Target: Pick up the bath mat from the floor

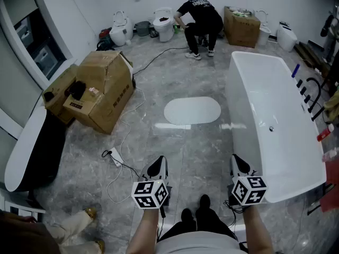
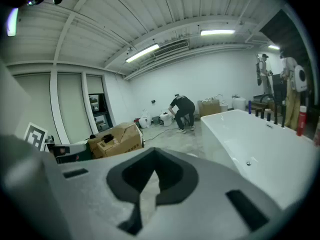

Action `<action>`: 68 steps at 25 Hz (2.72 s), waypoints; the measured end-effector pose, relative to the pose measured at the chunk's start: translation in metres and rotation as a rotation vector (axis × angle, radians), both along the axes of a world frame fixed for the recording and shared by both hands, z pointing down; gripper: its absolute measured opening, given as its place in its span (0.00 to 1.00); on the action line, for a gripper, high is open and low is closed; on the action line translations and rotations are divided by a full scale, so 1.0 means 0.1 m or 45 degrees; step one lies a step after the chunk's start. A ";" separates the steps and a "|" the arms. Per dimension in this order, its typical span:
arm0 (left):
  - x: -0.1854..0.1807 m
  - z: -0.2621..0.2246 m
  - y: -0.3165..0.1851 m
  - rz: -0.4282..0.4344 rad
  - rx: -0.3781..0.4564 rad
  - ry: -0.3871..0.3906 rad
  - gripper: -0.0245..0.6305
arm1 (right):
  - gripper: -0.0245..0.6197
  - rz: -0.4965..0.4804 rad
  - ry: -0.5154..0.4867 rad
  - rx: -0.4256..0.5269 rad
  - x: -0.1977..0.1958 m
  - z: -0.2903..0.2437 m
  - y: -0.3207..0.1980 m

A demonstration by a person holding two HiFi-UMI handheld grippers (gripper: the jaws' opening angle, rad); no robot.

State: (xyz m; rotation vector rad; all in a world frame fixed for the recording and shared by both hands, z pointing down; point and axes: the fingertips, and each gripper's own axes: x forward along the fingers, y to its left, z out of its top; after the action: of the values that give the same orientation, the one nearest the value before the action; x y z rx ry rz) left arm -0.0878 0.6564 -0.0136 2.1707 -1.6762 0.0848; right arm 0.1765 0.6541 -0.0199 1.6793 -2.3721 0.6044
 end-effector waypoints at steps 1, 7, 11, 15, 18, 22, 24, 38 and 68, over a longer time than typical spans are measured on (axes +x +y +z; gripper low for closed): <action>-0.03 0.00 0.03 -0.002 0.000 -0.001 0.04 | 0.04 -0.001 0.001 0.001 -0.02 -0.01 0.03; -0.13 -0.03 0.10 0.006 0.013 -0.031 0.04 | 0.04 0.011 0.004 0.052 -0.12 -0.08 0.09; -0.15 -0.05 0.11 0.019 0.012 -0.054 0.04 | 0.04 0.044 -0.007 0.089 -0.13 -0.13 0.12; -0.12 -0.10 0.07 0.023 0.018 -0.058 0.05 | 0.04 0.112 0.003 0.084 -0.03 -0.14 0.08; -0.10 -0.07 -0.03 0.030 0.010 -0.052 0.12 | 0.06 0.126 0.024 0.060 0.04 -0.09 0.01; -0.05 0.01 -0.24 0.029 -0.005 -0.042 0.21 | 0.15 0.134 0.015 0.014 0.14 0.02 -0.22; -0.03 0.04 -0.41 0.025 -0.011 -0.044 0.23 | 0.18 0.143 0.014 0.009 0.20 0.06 -0.41; 0.11 0.11 -2.46 -0.108 -0.052 -0.060 0.35 | 0.25 0.101 0.048 -0.065 0.70 0.24 -2.50; -0.53 0.75 -5.65 -0.151 -0.201 -0.049 0.39 | 0.25 0.009 0.030 -0.267 -0.04 0.80 -5.64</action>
State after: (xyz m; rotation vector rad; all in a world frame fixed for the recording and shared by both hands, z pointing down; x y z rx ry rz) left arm -0.1410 0.0918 0.0611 1.9621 -1.7533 0.2197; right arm 0.1723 0.0904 0.0602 1.5957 -2.2003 0.7989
